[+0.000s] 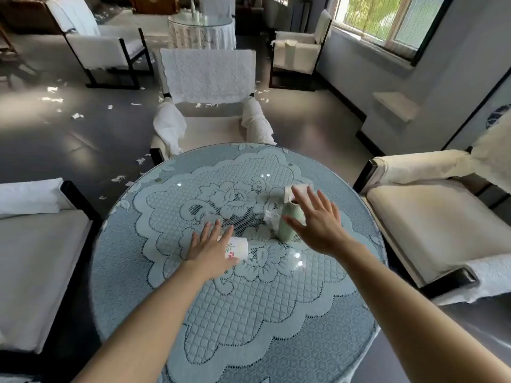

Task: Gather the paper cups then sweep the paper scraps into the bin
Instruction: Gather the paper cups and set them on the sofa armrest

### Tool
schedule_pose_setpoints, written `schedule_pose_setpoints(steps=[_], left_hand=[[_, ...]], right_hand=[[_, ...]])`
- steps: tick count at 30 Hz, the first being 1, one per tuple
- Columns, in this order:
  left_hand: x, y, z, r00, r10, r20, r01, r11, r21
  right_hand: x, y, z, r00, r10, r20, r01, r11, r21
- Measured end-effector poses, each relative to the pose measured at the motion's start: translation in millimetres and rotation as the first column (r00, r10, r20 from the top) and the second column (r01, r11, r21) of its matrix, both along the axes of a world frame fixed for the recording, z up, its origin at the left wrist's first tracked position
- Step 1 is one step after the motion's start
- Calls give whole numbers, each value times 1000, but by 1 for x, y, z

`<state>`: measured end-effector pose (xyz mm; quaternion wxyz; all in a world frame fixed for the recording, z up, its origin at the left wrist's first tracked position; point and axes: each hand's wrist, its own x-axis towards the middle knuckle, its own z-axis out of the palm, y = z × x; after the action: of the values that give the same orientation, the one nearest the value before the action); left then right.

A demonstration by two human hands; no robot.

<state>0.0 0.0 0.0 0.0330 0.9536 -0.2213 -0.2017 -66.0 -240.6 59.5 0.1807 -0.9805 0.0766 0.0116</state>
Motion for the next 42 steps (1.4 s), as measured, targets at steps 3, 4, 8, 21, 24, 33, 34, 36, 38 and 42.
schedule_pose_setpoints(steps=[3, 4, 8, 21, 24, 33, 34, 36, 38, 42], left_hand=[[4, -5, -11, 999, -34, -41, 39, 993, 109], [4, -5, -13, 999, -24, -36, 28, 993, 117], [5, -12, -16, 997, 74, -32, -72, 995, 66], [-21, -123, 10, 907, 421, 12, -416, 892, 177], [-38, -138, 14, 891, 454, 17, -445, 865, 230], [-85, -149, -4, 802, 593, 73, -591, 805, -49], [-86, -150, -6, 799, 596, 82, -592, 803, -73], [-88, -150, -8, 797, 594, 111, -583, 804, -112], [-90, -151, -10, 785, 606, 128, -589, 794, -150], [-96, -155, -12, 758, 644, 102, -622, 761, -183]], right_hand=[[12, -17, 1, 999, -40, 3, 40, 999, 35], [16, -22, 1, 999, -54, -3, 54, 997, 57], [41, -51, -1, 998, -55, 18, 52, 990, 130], [129, -184, -54, 949, 265, -172, -258, 964, 62], [142, -186, -68, 916, 327, -233, -314, 945, 89], [163, -165, -99, 897, 360, -256, -348, 933, 91], [165, -164, -100, 911, 339, -236, -334, 940, 64], [165, -163, -100, 937, 307, -166, -309, 951, 11], [163, -165, -97, 945, 296, -141, -299, 954, 1], [152, -168, -92, 933, 304, -194, -306, 952, 21]])
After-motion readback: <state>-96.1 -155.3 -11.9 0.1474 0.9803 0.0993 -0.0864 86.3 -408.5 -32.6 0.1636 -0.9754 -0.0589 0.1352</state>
